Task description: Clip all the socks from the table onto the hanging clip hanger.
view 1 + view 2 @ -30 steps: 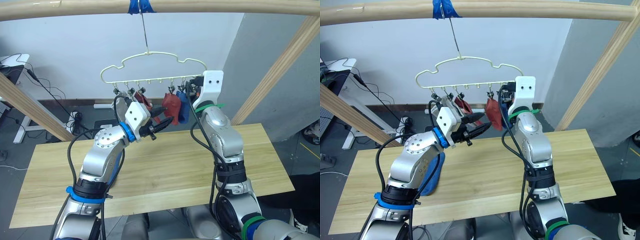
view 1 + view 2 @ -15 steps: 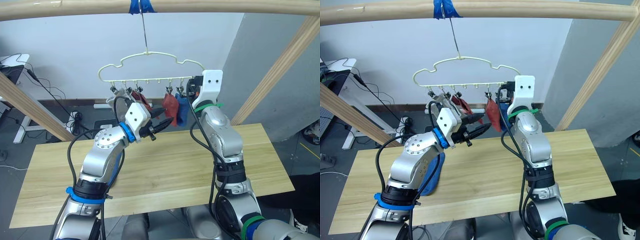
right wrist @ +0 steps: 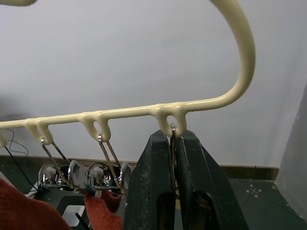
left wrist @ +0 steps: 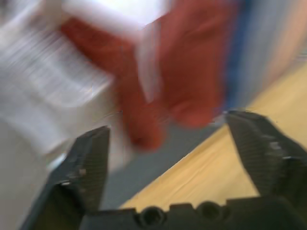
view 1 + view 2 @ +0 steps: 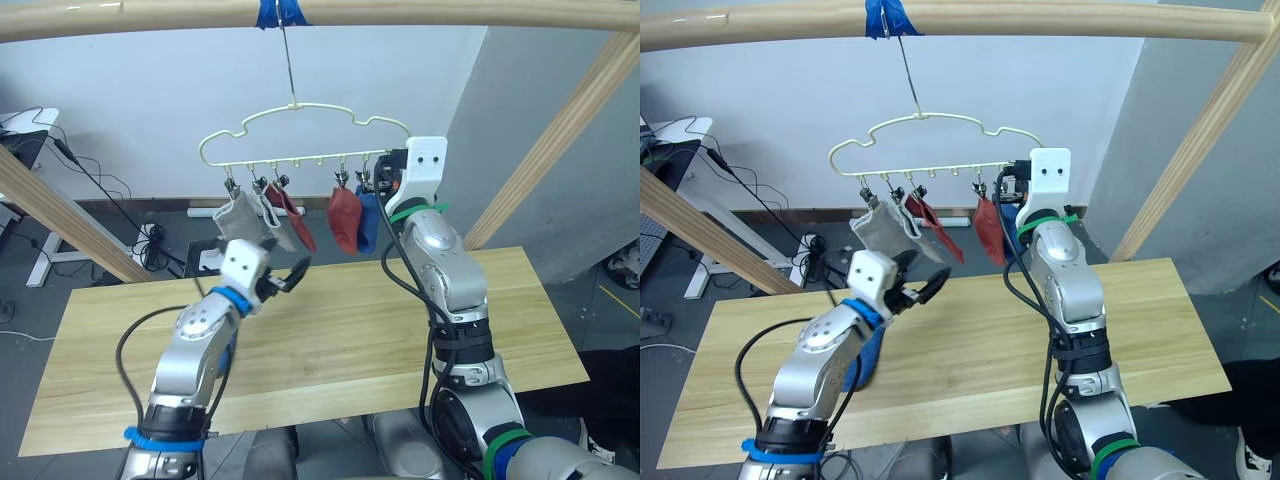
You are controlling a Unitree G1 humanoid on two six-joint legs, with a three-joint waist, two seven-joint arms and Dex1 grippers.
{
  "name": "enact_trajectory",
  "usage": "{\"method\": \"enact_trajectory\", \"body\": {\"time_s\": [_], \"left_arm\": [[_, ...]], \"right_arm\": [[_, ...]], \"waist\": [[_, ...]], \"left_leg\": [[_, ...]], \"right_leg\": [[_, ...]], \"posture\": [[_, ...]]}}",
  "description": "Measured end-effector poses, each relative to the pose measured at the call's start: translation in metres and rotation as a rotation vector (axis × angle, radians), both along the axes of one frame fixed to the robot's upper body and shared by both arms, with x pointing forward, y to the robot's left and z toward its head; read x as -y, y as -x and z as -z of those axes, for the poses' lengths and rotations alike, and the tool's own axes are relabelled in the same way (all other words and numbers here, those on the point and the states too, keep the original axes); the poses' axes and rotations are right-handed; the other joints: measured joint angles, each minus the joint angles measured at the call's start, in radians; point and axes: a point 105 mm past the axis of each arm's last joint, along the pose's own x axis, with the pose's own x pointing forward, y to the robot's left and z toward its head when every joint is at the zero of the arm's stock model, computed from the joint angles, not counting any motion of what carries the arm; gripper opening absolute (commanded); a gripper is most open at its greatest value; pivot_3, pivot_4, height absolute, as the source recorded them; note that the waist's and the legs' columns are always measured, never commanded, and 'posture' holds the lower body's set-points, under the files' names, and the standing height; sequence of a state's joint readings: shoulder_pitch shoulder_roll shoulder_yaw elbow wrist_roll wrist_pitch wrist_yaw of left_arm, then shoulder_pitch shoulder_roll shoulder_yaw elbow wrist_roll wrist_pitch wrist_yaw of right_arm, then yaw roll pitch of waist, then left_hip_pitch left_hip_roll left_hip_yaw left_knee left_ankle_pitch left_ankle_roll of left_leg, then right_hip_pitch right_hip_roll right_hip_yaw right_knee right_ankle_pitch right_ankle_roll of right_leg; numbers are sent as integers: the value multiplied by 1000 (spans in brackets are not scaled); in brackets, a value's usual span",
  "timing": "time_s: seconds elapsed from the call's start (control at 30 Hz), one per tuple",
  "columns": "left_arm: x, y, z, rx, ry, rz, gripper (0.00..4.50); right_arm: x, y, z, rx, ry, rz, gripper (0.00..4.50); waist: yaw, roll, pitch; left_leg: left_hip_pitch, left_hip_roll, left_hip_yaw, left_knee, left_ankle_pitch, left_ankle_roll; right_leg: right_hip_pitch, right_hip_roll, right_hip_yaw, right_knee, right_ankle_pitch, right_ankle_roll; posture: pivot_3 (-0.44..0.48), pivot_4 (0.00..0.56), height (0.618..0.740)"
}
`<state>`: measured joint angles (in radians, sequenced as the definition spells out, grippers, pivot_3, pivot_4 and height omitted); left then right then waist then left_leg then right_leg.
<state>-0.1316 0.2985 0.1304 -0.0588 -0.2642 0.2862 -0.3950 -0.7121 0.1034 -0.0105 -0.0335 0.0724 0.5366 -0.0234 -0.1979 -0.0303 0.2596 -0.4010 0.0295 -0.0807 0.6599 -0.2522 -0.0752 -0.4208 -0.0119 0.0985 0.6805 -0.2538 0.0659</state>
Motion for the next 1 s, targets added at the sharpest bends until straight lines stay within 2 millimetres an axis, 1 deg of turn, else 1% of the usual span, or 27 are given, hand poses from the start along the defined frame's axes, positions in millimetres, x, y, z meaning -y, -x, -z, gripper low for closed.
{"method": "enact_trajectory", "body": {"time_s": [0.07,0.13,0.27,0.33,0.47,0.57,0.67,0.73,0.87,0.97,1.0], "left_arm": [[-26,6,22,-80,25,-116,4449],[-44,10,40,-146,42,-194,4449],[-66,13,67,-249,65,-271,4449],[-70,11,72,-272,73,-282,4449],[-72,2,75,-285,78,-282,4449],[-72,2,79,-309,54,-275,4449],[-70,2,81,-317,11,-262,3944],[-70,3,83,-322,-9,-260,3365],[-72,5,86,-333,-52,-267,2832],[-71,7,87,-335,-75,-265,2381],[-71,7,88,-336,-76,-264,2165]], "right_arm": [[0,0,0,0,1,0,0],[1,-1,0,0,3,2,0],[0,-1,2,-8,8,-4,0],[0,-2,2,-7,11,-5,0],[-1,-1,2,-8,16,-17,0],[-3,-1,3,-15,23,-25,0],[-3,-1,3,-16,27,-27,0],[-4,-1,3,-17,28,-29,0],[-5,0,4,-18,28,-34,0],[-6,0,4,-19,21,-41,0],[-6,0,4,-20,20,-42,0]], "waist": [[1,0,0],[2,0,0],[3,0,0],[3,0,0],[2,0,0],[-1,0,0],[0,0,0],[0,0,0],[0,0,-1],[0,1,-1],[0,1,-2]], "left_leg": [[0,0,0,0,0,0],[0,0,0,0,0,0],[0,0,0,0,0,0],[0,0,0,0,0,0],[0,0,0,0,0,0],[0,0,0,0,0,0],[0,0,0,0,0,0],[0,0,0,0,0,0],[1,0,0,0,0,0],[1,0,0,0,0,0],[1,0,0,0,0,0]], "right_leg": [[0,0,0,0,0,0],[0,0,0,0,0,0],[0,0,0,0,0,0],[0,0,-1,0,0,0],[0,0,-1,0,0,0],[0,0,0,0,0,0],[0,0,-1,0,0,0],[0,0,-1,0,0,0],[0,0,0,0,0,0],[0,0,0,0,0,0],[0,0,0,0,0,0]], "posture": [[-190,188,740],[-190,188,740],[-195,191,740],[-198,195,740],[-208,200,740],[-210,199,740],[-208,196,740],[-206,193,740],[-200,189,740],[-200,188,740],[-200,188,740]]}}
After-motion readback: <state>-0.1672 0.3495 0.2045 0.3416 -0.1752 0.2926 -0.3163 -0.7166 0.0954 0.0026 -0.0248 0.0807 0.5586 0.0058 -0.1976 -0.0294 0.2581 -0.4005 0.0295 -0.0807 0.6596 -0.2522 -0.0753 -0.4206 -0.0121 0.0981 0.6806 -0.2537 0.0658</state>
